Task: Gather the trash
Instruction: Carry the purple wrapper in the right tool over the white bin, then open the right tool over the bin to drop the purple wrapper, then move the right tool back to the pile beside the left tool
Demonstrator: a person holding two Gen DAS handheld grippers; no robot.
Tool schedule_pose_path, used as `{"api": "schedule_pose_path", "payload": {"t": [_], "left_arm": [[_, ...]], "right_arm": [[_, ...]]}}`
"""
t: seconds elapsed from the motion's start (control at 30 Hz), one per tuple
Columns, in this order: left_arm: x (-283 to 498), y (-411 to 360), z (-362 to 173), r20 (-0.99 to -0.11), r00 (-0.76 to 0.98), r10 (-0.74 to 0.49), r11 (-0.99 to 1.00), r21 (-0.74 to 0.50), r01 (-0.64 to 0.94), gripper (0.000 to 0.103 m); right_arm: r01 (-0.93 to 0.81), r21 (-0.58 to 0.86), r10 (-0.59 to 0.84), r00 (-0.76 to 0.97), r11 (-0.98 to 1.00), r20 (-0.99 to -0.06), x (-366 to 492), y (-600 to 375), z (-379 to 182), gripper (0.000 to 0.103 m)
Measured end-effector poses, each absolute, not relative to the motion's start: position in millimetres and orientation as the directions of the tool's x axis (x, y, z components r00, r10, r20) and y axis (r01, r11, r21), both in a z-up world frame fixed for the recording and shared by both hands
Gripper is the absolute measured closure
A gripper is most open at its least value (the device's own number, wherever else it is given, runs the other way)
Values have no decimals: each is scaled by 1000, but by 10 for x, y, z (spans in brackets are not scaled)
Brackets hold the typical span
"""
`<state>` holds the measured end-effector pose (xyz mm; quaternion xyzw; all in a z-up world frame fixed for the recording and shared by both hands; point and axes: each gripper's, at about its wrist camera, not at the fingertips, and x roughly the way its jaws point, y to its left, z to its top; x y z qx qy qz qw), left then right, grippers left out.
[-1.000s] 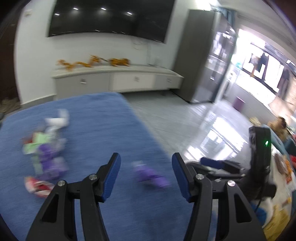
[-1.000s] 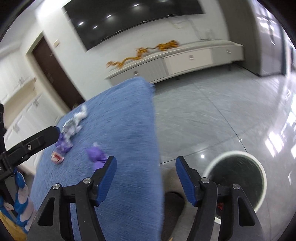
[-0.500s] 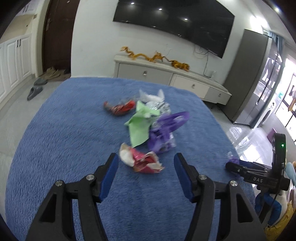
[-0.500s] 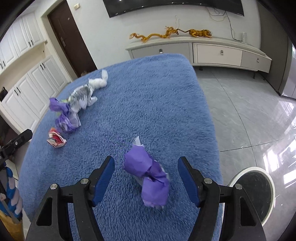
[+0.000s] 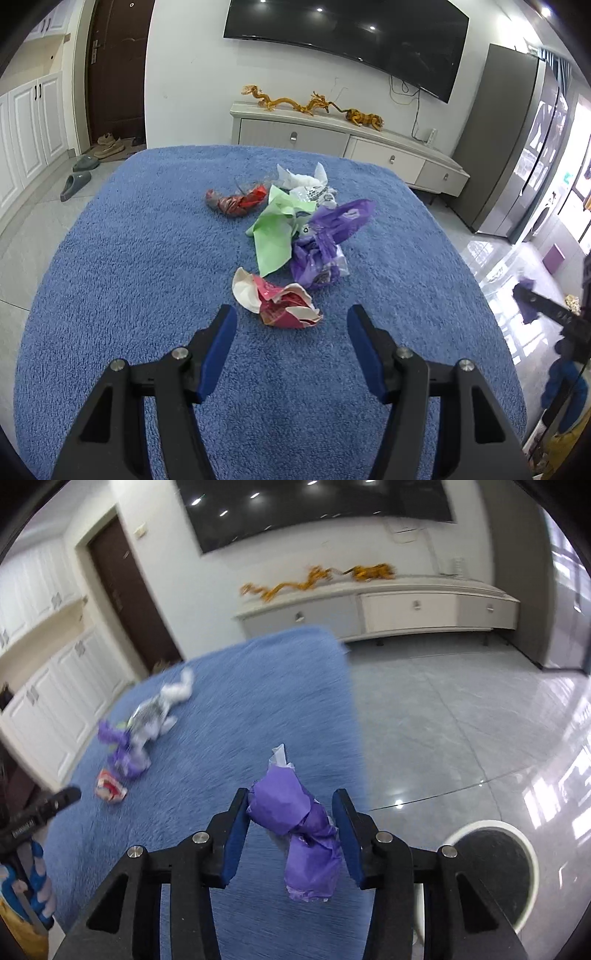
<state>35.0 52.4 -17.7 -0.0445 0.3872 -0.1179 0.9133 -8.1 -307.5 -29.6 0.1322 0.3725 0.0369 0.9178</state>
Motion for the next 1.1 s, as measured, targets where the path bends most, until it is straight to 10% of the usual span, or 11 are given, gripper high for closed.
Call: {"api": "schedule_pose_path", "payload": {"t": [0.57,1.1], "left_arm": [[320,191,-116,-725,669,-163,983,-62,173,42],[163,360,72,-692,701,-170,984,-87,153,42]], "right_arm": [[445,321,-83,681,836,-727,-842,-4784,-857,40],[448,357,-94,720,820,-688,-1228,-4793,-606,40]]}}
